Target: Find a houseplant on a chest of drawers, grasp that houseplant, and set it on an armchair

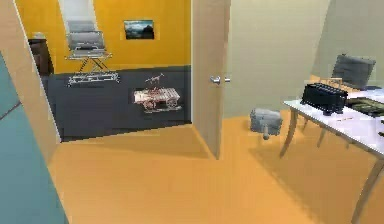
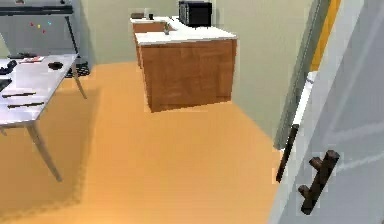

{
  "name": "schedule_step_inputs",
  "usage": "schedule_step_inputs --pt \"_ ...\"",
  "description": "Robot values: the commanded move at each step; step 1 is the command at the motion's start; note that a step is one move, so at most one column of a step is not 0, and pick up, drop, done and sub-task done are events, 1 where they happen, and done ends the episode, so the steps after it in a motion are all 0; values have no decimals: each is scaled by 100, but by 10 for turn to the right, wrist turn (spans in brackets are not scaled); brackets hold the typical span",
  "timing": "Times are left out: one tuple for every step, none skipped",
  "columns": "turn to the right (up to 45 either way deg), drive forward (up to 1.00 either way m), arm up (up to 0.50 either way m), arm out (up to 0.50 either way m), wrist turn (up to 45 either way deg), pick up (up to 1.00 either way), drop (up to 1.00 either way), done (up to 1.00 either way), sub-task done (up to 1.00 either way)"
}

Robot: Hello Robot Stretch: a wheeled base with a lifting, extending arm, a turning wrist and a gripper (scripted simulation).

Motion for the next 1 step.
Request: schedule_step_inputs --pt "0 70 0 0 0 0 0 0 0"
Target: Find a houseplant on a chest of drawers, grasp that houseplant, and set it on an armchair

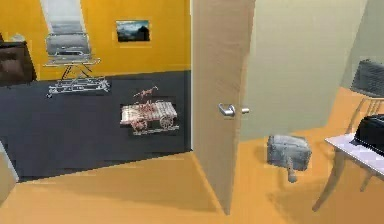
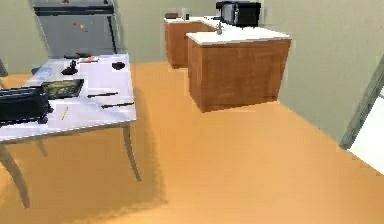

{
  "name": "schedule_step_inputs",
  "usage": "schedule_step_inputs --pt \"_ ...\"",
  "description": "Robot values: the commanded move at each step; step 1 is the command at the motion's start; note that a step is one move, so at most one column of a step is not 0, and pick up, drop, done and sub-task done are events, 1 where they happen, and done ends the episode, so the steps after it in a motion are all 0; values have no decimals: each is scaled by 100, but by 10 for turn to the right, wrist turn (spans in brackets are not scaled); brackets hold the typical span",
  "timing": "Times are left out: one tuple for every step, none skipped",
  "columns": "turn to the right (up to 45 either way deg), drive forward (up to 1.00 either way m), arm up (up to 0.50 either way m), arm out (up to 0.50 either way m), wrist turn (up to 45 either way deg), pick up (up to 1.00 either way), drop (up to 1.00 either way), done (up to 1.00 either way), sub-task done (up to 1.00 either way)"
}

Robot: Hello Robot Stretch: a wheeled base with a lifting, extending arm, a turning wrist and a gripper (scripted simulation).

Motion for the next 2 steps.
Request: schedule_step_inputs --pt "-420 0 0 0 0 0 0 0 0" --pt "0 65 0 0 0 0 0 0 0"
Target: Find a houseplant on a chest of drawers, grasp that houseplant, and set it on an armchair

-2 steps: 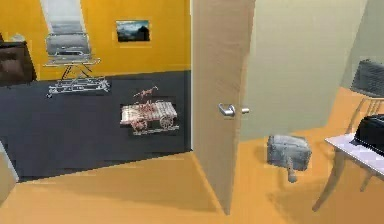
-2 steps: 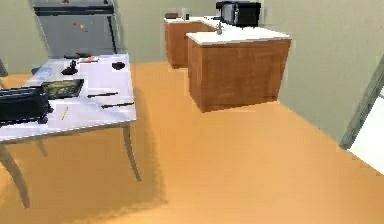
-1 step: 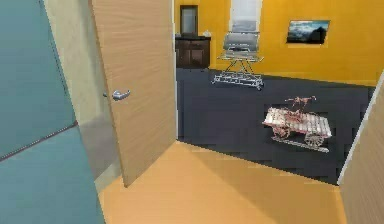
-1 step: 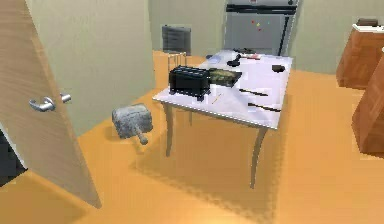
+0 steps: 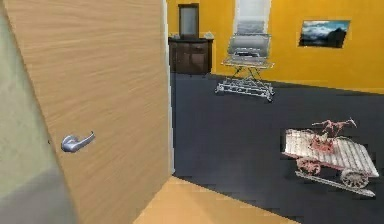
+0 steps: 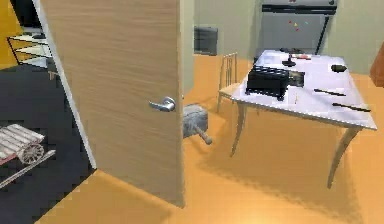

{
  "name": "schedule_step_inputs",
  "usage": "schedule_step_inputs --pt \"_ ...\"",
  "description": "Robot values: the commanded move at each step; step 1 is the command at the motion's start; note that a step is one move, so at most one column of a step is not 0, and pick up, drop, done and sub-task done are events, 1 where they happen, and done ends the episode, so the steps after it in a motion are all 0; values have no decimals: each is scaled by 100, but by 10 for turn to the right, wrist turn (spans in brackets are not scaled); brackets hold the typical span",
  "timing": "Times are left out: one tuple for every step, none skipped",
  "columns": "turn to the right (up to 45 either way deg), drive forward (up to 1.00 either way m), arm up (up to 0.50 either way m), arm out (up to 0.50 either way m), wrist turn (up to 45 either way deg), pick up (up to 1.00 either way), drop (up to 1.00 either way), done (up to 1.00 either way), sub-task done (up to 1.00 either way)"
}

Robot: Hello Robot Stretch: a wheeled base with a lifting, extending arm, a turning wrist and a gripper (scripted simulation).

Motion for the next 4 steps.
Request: schedule_step_inputs --pt "60 0 0 0 0 0 0 0 0" --pt "0 100 0 0 0 0 0 0 0" --pt "30 0 0 0 0 0 0 0 0" --pt "30 0 0 0 0 0 0 0 0"
